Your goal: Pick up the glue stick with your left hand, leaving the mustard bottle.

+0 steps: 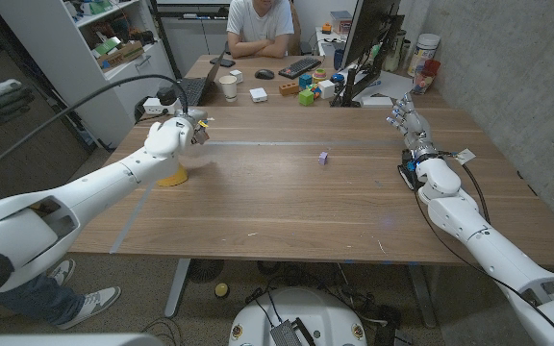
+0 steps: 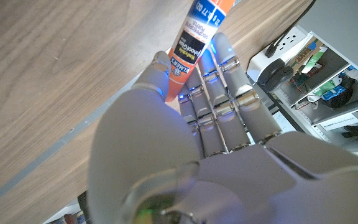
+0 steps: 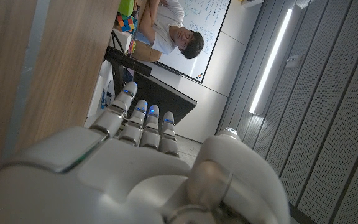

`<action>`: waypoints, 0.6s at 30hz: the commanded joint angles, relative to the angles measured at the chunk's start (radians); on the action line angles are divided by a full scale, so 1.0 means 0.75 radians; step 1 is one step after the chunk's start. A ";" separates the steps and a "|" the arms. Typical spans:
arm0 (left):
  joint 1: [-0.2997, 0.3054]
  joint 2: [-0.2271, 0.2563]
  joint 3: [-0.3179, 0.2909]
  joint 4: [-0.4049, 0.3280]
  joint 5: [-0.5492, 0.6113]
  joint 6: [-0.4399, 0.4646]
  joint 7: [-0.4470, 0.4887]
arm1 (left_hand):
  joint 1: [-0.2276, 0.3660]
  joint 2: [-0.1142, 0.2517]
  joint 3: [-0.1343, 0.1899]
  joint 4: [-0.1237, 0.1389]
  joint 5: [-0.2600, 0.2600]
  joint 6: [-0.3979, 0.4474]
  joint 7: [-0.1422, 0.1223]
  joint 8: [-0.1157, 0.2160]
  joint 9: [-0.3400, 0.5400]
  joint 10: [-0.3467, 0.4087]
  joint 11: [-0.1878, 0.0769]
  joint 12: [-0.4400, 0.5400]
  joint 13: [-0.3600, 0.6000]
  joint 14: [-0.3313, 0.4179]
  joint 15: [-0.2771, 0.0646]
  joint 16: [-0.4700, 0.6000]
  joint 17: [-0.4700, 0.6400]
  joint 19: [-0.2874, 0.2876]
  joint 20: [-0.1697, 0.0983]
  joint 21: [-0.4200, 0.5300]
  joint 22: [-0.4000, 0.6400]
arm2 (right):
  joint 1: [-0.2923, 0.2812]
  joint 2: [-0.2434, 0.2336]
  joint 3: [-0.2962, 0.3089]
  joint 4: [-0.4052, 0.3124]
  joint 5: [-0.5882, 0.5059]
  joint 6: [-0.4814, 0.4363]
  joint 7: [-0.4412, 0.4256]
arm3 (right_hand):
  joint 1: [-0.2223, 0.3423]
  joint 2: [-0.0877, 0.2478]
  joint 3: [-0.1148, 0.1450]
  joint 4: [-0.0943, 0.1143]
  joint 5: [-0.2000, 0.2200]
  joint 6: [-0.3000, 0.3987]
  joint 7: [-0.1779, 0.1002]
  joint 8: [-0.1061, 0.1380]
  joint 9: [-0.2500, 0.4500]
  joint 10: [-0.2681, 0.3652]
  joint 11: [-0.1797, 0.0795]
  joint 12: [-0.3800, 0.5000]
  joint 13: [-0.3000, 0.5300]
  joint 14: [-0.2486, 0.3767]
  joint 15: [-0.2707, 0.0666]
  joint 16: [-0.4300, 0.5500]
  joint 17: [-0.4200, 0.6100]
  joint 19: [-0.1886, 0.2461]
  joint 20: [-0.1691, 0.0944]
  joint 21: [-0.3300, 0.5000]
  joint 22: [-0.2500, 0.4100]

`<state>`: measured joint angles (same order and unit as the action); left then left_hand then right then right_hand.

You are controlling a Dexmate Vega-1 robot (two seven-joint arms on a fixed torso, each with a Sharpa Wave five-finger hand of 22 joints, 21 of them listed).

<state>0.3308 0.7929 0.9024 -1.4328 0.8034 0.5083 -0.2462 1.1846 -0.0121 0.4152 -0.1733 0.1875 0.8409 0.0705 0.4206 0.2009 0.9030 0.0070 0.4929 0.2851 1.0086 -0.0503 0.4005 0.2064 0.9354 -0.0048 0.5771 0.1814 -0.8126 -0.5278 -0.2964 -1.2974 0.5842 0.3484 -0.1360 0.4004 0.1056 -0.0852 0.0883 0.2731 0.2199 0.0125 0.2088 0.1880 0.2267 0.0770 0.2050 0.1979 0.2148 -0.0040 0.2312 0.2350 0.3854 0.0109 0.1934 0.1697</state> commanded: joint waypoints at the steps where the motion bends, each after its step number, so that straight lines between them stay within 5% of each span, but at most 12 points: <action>1: -0.007 0.035 -0.046 -0.085 0.049 0.006 -0.019 | 0.102 0.116 0.002 0.012 0.012 0.175 -0.039 0.009 0.025 0.148 -0.138 0.013 0.122 0.153 -0.156 0.008 0.008 -0.007 0.000 0.006 0.004 | -0.009 0.006 0.008 -0.012 0.001 0.028 0.006 | -0.005 0.000 -0.003 0.003 0.001 0.016 0.002 -0.003 0.008 0.014 0.002 0.002 0.002 0.011 -0.001 0.007 0.002 0.017 0.004 0.007 0.004; 18: 0.059 0.098 -0.159 -0.367 0.179 0.214 -0.129 | 0.100 0.118 -0.001 0.012 0.015 0.173 -0.036 0.007 0.028 0.150 -0.135 0.015 0.148 0.157 -0.155 0.006 0.015 -0.025 0.009 0.008 0.004 | 0.016 -0.050 0.014 0.014 0.043 0.004 0.138 | -0.007 0.000 -0.004 0.002 0.002 0.021 0.006 -0.002 0.008 0.016 0.006 0.002 0.003 0.010 0.005 0.005 0.003 0.012 0.008 0.004 0.004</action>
<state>0.3522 0.8440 0.8283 -1.5930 0.8699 0.5739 -0.2937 1.1845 -0.0120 0.4109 -0.1690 0.1875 0.8409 0.0706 0.4218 0.2012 0.9029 0.0069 0.4997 0.2854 1.0086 -0.0504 0.4003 0.2143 0.9206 0.0015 0.5768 0.1816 -0.8179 -0.5366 -0.2898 -1.3107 0.5915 0.3641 -0.1046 0.4005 0.1056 -0.0852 0.0884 0.2731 0.2270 0.0197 0.2088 0.1932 0.2313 0.0816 0.2050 0.1977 0.2164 -0.0056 0.2312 0.2349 0.3904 0.0161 0.1934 0.1697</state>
